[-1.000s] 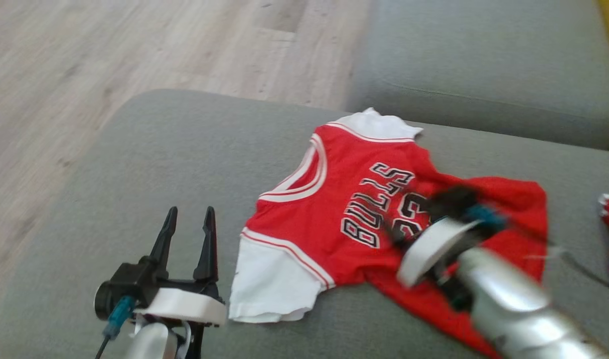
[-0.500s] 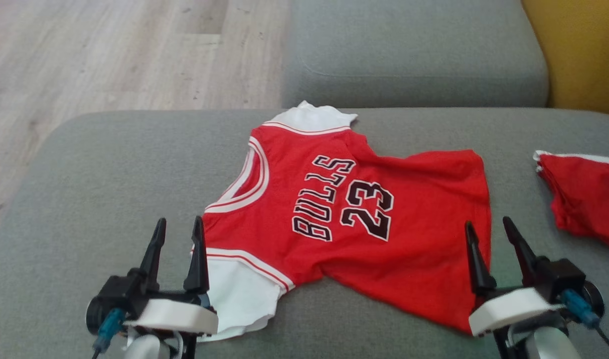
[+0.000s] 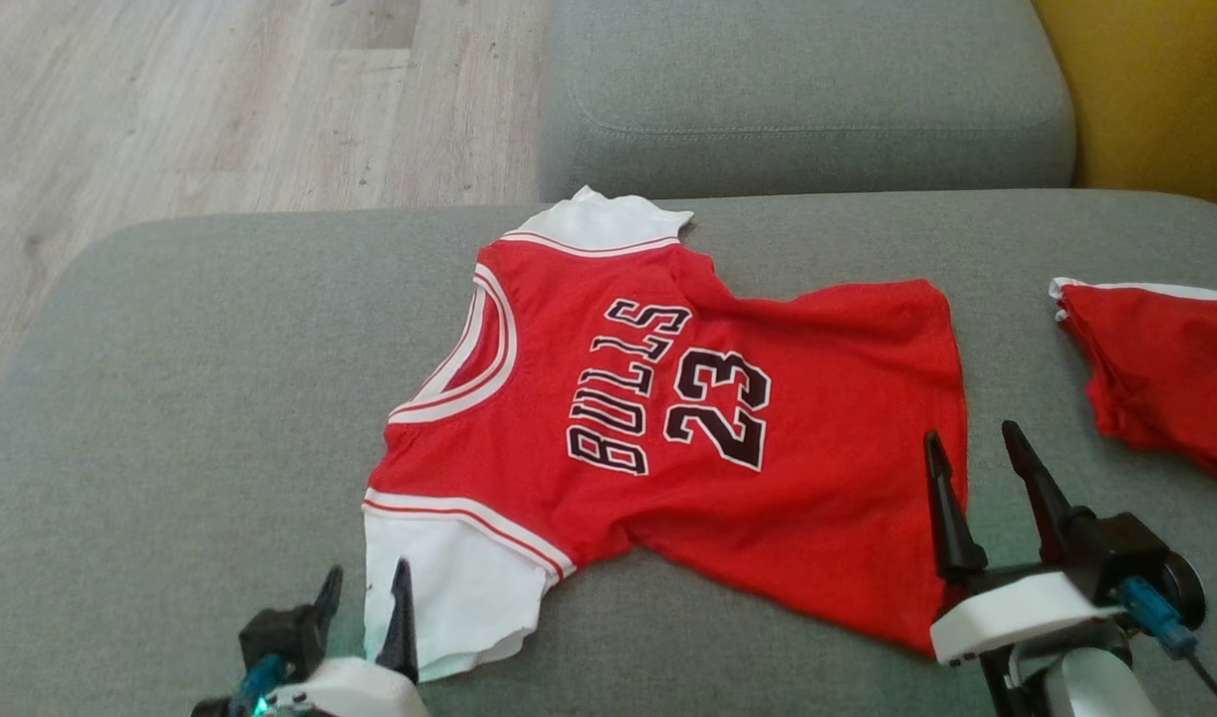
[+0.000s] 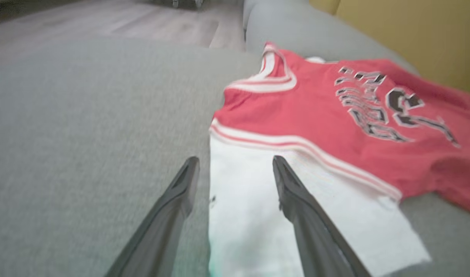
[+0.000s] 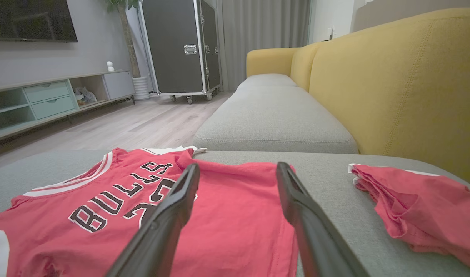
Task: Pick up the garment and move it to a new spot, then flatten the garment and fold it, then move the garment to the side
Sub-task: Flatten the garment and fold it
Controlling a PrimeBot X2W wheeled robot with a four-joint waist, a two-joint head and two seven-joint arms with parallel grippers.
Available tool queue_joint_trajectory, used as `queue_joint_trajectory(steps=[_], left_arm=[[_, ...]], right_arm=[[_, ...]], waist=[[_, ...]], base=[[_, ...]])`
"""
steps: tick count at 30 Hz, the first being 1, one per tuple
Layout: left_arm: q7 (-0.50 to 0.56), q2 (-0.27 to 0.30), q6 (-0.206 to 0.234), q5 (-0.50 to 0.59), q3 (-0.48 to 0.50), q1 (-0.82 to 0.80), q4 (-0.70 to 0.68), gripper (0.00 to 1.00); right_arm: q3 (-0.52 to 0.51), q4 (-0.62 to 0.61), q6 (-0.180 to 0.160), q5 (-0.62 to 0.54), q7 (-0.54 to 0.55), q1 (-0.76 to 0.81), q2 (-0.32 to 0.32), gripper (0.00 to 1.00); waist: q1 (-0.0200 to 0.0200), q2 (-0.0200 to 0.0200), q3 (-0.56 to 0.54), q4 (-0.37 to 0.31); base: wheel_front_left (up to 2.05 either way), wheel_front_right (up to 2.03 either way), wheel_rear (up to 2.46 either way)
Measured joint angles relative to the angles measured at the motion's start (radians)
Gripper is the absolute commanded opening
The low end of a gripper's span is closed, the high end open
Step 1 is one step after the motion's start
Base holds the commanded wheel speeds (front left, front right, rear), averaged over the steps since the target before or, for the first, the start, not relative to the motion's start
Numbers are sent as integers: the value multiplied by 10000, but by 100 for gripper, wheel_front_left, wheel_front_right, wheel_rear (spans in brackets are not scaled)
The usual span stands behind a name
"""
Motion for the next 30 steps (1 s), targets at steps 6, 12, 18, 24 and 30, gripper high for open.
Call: queue_joint_trajectory(steps=[6, 12, 18, 24, 30], left_arm=[[1162, 52, 514, 27, -6, -197, 941, 100], [2027, 73, 500, -15, -90, -443, 1076, 100], [2581, 150, 424, -121, -205, -630, 951, 0], [2573, 155, 71, -391, -288, -613, 637, 0], [698, 140, 75, -445, -184, -648, -295, 0]], right_arm=[[-4, 10, 0, 155, 0, 1, 2, 100], [-13, 56, 0, 267, 0, 0, 2, 100], [4, 240, 0, 276, 0, 0, 2, 100], [-242, 740, 0, 140, 0, -44, 8, 100], [-290, 1820, 0, 88, 42, -123, 10, 100]], waist=[[0, 0, 77, -37], [0, 0, 196, -70], [0, 0, 330, -110], [0, 0, 354, -132], [0, 0, 240, -183]], base=[[0, 0, 0], [0, 0, 0], [0, 0, 0], [0, 0, 0], [0, 0, 0]])
